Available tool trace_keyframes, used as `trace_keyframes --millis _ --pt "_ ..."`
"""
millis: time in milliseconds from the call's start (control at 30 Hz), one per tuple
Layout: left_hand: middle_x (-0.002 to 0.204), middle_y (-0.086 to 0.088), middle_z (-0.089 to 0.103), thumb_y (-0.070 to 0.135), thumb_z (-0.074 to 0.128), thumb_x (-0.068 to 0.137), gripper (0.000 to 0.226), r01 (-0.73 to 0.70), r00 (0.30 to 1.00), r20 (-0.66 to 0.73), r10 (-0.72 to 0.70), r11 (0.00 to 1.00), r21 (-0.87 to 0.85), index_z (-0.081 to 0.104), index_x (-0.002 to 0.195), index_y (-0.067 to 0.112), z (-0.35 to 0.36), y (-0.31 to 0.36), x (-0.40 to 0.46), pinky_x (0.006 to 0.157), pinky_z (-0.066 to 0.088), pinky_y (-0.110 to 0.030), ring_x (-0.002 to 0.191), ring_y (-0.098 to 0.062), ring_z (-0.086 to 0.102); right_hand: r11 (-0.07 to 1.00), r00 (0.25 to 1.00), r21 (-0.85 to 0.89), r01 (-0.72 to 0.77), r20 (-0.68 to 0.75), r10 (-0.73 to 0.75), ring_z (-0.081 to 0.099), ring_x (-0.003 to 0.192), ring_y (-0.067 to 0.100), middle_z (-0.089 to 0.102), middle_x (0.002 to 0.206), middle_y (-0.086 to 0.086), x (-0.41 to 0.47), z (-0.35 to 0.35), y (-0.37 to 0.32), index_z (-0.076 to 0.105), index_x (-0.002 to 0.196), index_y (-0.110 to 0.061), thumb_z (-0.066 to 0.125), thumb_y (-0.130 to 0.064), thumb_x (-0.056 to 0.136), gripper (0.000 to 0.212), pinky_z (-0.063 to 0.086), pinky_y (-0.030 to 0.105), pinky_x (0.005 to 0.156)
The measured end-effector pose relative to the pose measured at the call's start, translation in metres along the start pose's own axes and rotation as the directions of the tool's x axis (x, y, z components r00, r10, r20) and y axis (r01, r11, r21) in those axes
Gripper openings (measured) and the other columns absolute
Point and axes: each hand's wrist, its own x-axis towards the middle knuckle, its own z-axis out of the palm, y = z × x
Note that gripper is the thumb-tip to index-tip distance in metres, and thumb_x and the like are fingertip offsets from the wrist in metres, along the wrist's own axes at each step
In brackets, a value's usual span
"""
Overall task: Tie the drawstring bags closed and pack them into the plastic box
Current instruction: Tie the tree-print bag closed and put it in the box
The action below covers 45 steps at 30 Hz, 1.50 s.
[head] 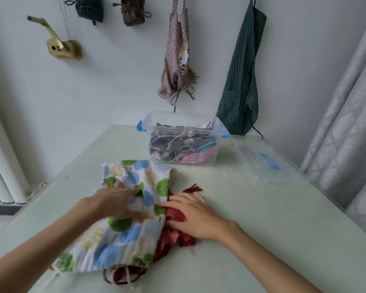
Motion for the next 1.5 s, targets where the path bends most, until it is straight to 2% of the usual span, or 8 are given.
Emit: trace_keyframes --millis 500,700,800,900,967,1067,1300,1500 --pt "0.159 -0.012 -0.003 0.061 0.059 0.080 0.079 -0.362 0.932 -0.087 0.351 0.914 -0.185 0.022 0.147 0.042 -0.023 0.144 0.077 0.117 0.013 -0.051 0.144 -0.039 -0.001 0.927 0.933 -0.111 -0.358 -0.003 0.360 0.012 0.145 0.016 0.031 0.152 -0.009 -0.057 -0.050 0.153 0.042 0.132 -0.050 0.049 -0.040 0.094 0.040 0.005 0.041 0.117" --pt "0.150 -0.003 0.030 0.060 0.063 0.077 0.074 -0.320 0.906 -0.330 0.265 0.939 -0.124 0.038 0.141 0.035 -0.030 0.152 0.078 0.109 0.029 -0.042 0.135 -0.030 0.029 0.910 0.921 -0.144 -0.388 -0.022 0.389 0.021 0.140 0.018 0.036 0.148 -0.003 -0.046 -0.059 0.149 0.042 0.136 -0.042 0.047 -0.026 0.094 0.046 0.014 0.036 0.115" --pt "0.153 0.002 0.028 0.056 0.054 0.086 0.056 -0.351 0.847 -0.484 0.218 0.914 -0.203 0.046 0.136 0.032 -0.027 0.134 0.051 0.109 0.030 -0.039 0.138 -0.022 0.030 0.931 0.913 -0.017 -0.365 -0.205 0.354 0.031 0.134 0.013 0.042 0.142 -0.008 -0.061 -0.064 0.122 0.040 0.139 -0.034 0.045 -0.014 0.094 0.050 0.025 0.030 0.111" --pt "0.124 0.008 0.059 0.056 0.047 0.090 0.029 -0.321 0.800 -0.595 0.073 0.890 -0.324 0.064 0.100 0.034 -0.022 0.103 0.010 0.081 0.045 -0.030 0.110 -0.016 0.056 0.939 0.843 0.125 -0.319 -0.414 0.342 0.046 0.113 0.008 0.057 0.117 -0.015 -0.093 -0.064 0.085 0.057 0.118 -0.032 0.050 -0.024 0.092 0.028 0.041 0.025 0.091" --pt "0.101 0.011 0.067 0.064 0.044 0.086 0.037 -0.206 0.835 -0.550 -0.017 0.917 -0.341 0.063 0.082 0.033 -0.015 0.086 -0.018 0.066 0.041 -0.027 0.093 -0.017 0.062 0.913 0.802 0.223 -0.342 -0.438 0.407 0.051 0.094 0.007 0.061 0.089 -0.017 -0.112 -0.060 0.059 0.065 0.087 -0.031 0.056 -0.039 0.088 0.012 0.044 0.025 0.077" --pt "0.094 0.016 0.067 0.079 0.047 0.073 0.051 -0.118 0.919 -0.393 0.001 0.955 -0.273 0.065 0.082 0.032 0.004 0.070 -0.042 0.069 0.044 -0.027 0.093 -0.014 0.062 0.846 0.783 0.247 -0.473 -0.323 0.532 0.051 0.087 0.010 0.058 0.068 -0.011 -0.125 -0.050 0.034 0.066 0.064 -0.022 0.055 -0.059 0.082 0.043 0.042 0.028 0.072" --pt "0.106 0.010 0.066 0.056 0.054 0.085 0.032 -0.167 0.887 -0.460 0.032 0.953 -0.254 0.063 0.101 0.029 0.033 0.100 -0.043 0.074 0.043 -0.027 0.107 -0.016 0.056 0.784 0.759 0.034 -0.619 -0.227 0.610 0.049 0.109 0.021 0.053 0.109 0.000 -0.112 -0.007 0.012 0.049 0.103 -0.015 0.058 -0.073 0.069 0.068 0.035 0.033 0.091" --pt "0.093 0.004 0.071 0.055 0.046 0.091 0.033 -0.215 0.892 -0.451 -0.012 0.868 -0.448 0.072 0.093 0.034 0.018 0.105 -0.042 0.073 0.047 -0.031 0.093 -0.024 0.063 0.836 0.750 0.203 -0.510 -0.371 0.548 0.055 0.079 0.015 0.064 0.072 -0.005 -0.109 -0.008 0.019 0.073 0.080 -0.021 0.062 -0.042 0.084 0.024 0.041 0.027 0.067"
